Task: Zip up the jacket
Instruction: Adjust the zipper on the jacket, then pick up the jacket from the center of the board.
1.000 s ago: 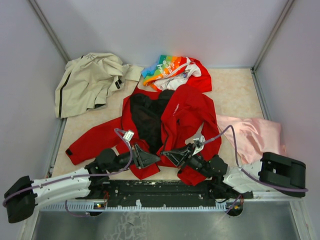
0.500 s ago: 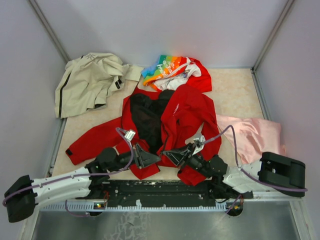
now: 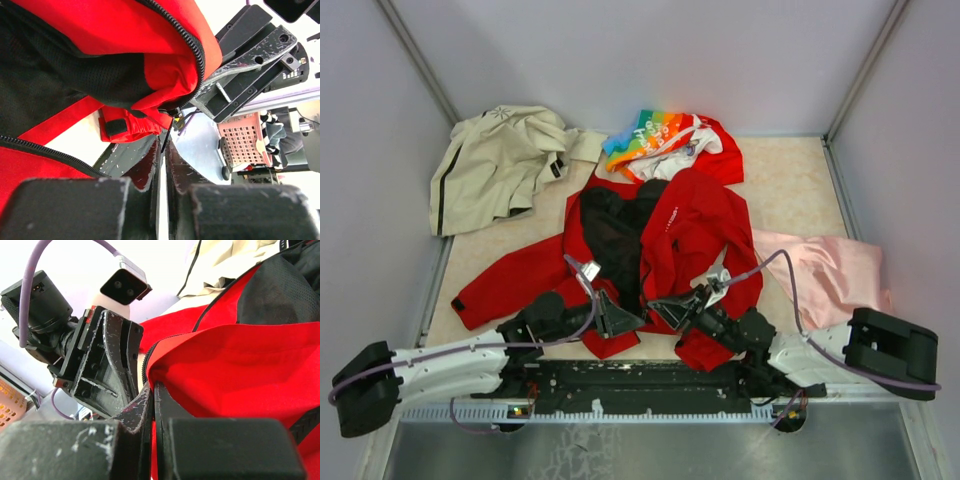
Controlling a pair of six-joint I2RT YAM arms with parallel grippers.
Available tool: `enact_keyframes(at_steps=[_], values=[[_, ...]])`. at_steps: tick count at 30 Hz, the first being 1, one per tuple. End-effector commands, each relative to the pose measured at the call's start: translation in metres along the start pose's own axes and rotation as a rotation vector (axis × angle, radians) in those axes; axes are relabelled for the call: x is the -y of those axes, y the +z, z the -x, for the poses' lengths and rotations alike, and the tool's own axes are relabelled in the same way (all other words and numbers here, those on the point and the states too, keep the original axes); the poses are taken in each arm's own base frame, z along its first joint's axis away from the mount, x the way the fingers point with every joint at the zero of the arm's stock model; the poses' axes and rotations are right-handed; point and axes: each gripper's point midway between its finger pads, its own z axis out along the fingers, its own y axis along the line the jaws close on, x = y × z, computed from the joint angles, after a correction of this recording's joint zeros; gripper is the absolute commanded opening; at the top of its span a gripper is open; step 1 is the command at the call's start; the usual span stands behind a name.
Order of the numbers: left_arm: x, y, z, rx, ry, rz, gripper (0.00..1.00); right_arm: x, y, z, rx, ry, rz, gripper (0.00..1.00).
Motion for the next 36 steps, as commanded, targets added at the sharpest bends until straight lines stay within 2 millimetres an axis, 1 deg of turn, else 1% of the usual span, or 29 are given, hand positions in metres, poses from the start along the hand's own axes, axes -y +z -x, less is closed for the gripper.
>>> enact_keyframes(at_steps=[1,4,6,8,11,15,20,22,24,26,31,36], values=[[-0.008,-0.003,-0.009,-0.068,0.010,0.083,0.14,0.006,-0.016,0.020,0.104,0.003,-0.004,0.00],[-0.003,-0.006,0.001,-0.061,0.035,0.128,0.26,0.009,-0.020,0.017,0.098,0.003,-0.010,0.00],[-0.001,-0.009,0.005,-0.063,0.042,0.161,0.31,0.011,-0.022,0.016,0.097,-0.004,-0.018,0.00],[-0.004,-0.014,0.007,-0.065,0.040,0.199,0.35,0.013,-0.023,0.016,0.099,-0.009,-0.025,0.00],[-0.012,-0.024,0.004,-0.081,0.023,0.261,0.41,0.016,-0.025,0.015,0.099,-0.016,-0.040,0.00],[-0.020,-0.038,0.001,-0.106,-0.006,0.354,0.45,0.025,-0.025,0.013,0.088,-0.046,-0.084,0.00],[-0.041,-0.060,0.002,-0.122,-0.031,0.555,0.50,0.035,-0.023,0.009,0.050,-0.115,-0.136,0.00],[-0.050,-0.065,0.003,-0.130,-0.031,0.639,0.52,0.039,-0.023,0.008,0.037,-0.141,-0.154,0.00],[-0.053,-0.062,0.005,-0.142,-0.028,0.681,0.56,0.042,-0.023,0.007,0.022,-0.165,-0.166,0.00],[-0.057,-0.055,0.003,-0.164,-0.033,0.714,0.59,0.046,-0.024,0.005,0.012,-0.177,-0.185,0.00],[-0.071,-0.034,-0.009,-0.238,-0.044,0.806,0.61,0.051,-0.025,0.006,0.017,-0.171,-0.216,0.00],[-0.082,-0.014,-0.018,-0.287,-0.011,0.888,0.64,0.054,-0.024,0.002,0.002,-0.173,-0.227,0.00]])
